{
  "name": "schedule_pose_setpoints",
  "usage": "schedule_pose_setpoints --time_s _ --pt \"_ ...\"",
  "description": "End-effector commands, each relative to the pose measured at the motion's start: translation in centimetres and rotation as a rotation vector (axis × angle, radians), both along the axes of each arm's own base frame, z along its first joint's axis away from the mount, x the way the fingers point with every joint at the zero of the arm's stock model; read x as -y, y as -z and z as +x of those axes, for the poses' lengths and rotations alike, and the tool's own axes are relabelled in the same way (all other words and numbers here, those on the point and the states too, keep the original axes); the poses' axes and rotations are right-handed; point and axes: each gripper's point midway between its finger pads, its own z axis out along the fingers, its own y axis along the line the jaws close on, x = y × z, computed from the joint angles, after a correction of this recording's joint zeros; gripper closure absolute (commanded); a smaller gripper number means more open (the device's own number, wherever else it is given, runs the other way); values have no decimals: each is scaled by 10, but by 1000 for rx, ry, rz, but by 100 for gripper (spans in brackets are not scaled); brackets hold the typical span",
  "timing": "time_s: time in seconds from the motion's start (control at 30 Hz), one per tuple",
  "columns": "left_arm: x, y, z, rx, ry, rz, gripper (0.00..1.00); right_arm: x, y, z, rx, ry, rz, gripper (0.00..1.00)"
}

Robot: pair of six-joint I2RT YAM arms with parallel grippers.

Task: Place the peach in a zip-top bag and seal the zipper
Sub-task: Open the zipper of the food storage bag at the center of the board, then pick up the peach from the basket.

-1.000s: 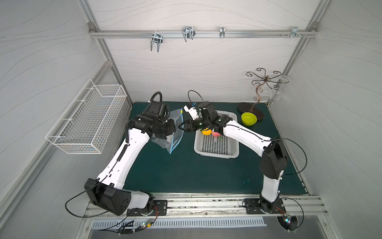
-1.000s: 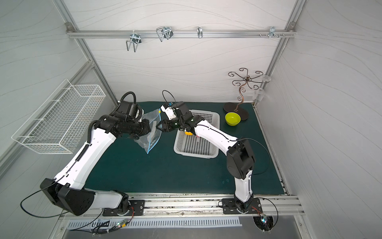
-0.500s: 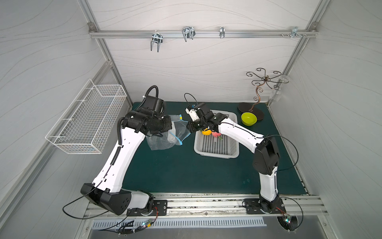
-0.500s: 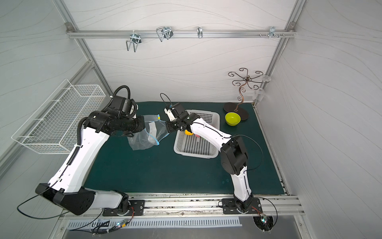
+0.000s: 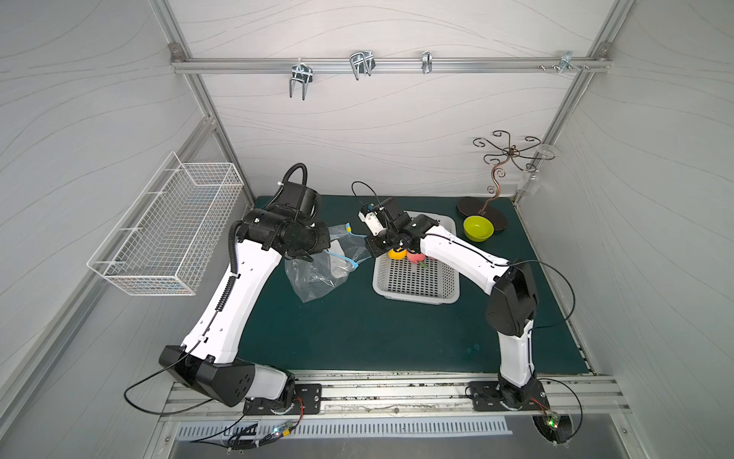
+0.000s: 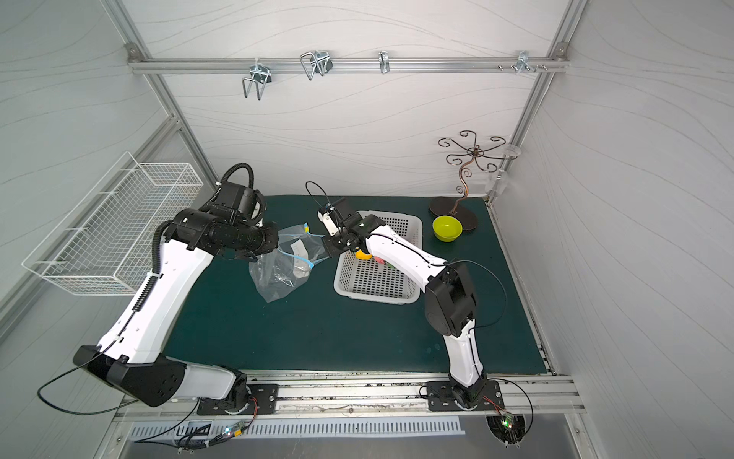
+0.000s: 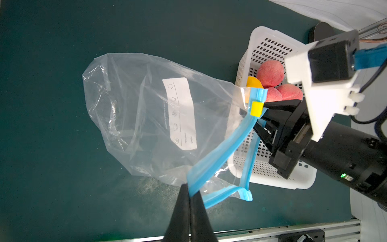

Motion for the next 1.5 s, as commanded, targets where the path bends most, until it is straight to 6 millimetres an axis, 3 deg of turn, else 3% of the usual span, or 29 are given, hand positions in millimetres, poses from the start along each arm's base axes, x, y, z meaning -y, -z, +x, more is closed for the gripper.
schedule_pose_setpoints --time_s 0.0,0.2,0.53,0.63,0.77,0.87,1.07,1.47 --pt "3 1 -1 1 34 3 100 21 -9 -4 13 19 -46 88" --pt "28 13 0 -9 94 -124 100 13 -19 -22 -56 -40 74 84" --pt "44 28 6 -24 81 -224 100 19 -57 -40 -217 -148 392 61" --pt "44 27 8 -21 75 -221 100 27 -75 -42 -222 -167 468 54" --pt "39 24 9 -18 68 -189 100 60 -84 -21 -118 -62 434 44" --pt "37 19 8 -13 73 -174 100 89 -69 1 -56 47 302 41" --pt "38 15 8 -7 83 -180 100 131 -9 37 -54 166 -41 38" --pt "38 14 8 -4 88 -174 100 161 67 61 -144 264 -295 29"
